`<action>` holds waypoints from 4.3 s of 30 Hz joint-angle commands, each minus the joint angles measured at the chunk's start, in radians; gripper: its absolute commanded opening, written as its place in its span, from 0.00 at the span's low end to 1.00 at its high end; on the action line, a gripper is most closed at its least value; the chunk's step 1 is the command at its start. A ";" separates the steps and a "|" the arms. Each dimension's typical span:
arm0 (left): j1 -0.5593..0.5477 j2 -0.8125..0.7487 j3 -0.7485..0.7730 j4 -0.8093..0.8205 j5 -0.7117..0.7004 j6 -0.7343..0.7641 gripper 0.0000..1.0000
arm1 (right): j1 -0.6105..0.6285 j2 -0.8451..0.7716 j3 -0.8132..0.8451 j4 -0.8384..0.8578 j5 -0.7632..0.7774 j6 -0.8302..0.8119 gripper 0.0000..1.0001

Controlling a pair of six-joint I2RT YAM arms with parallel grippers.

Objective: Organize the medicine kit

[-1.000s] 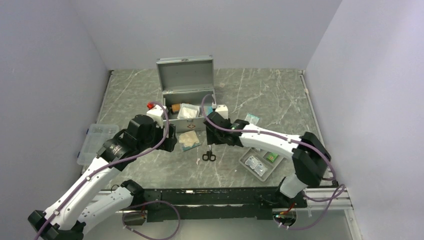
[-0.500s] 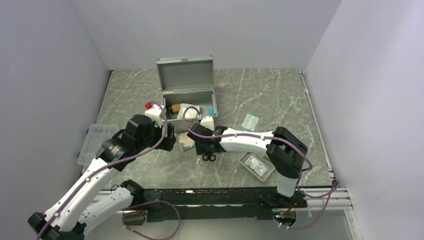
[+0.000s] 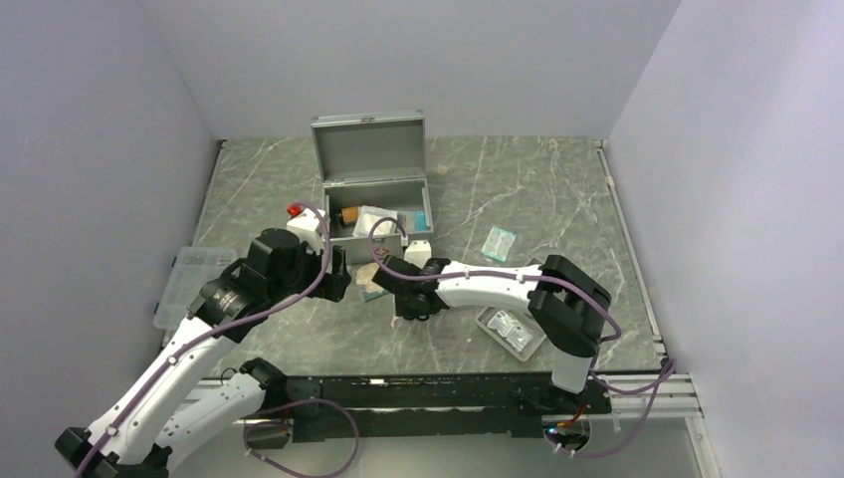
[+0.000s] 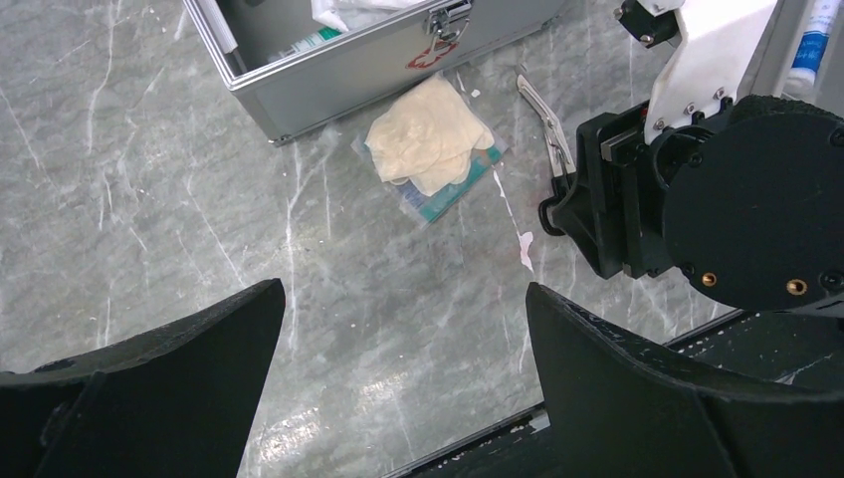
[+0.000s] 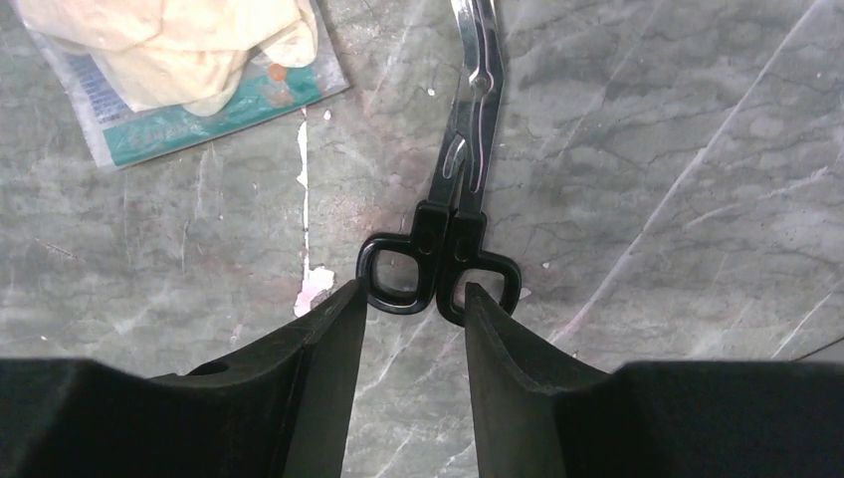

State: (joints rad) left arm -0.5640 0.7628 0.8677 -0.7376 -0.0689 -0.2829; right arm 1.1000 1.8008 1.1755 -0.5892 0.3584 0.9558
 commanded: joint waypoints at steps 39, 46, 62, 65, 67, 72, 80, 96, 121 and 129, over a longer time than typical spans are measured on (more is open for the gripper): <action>0.004 -0.029 -0.006 0.037 0.033 -0.001 0.99 | 0.001 0.100 -0.021 -0.048 0.025 0.122 0.04; 0.005 -0.025 -0.006 0.036 0.032 -0.002 0.99 | 0.005 0.043 -0.052 -0.064 0.056 0.123 0.00; 0.006 -0.015 -0.009 0.040 0.040 -0.012 0.99 | 0.068 -0.229 -0.167 -0.029 0.149 0.073 0.00; 0.005 -0.005 -0.004 0.042 0.044 -0.017 0.99 | 0.073 -0.293 -0.206 -0.008 0.160 0.049 0.00; 0.006 0.004 0.000 0.043 0.041 -0.019 0.99 | 0.073 -0.338 -0.229 0.004 0.172 0.031 0.00; 0.006 0.011 -0.003 0.041 0.034 -0.024 0.99 | 0.076 -0.445 -0.260 0.022 0.186 -0.022 0.00; 0.006 0.019 -0.002 0.040 0.030 -0.025 0.99 | 0.075 -0.382 -0.231 -0.012 0.212 -0.004 0.35; 0.007 0.000 -0.009 0.037 0.037 -0.020 0.99 | 0.023 -0.166 -0.177 0.018 0.128 0.067 0.57; 0.008 0.001 -0.007 0.040 0.047 -0.014 0.99 | 0.035 -0.218 -0.263 -0.026 0.068 0.182 0.60; 0.008 0.000 -0.007 0.040 0.049 -0.013 0.99 | 0.034 -0.278 -0.295 -0.079 0.105 0.219 0.61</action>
State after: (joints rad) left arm -0.5594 0.7731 0.8581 -0.7227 -0.0376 -0.3008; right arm 1.1294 1.5864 0.9031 -0.6178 0.4206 1.1305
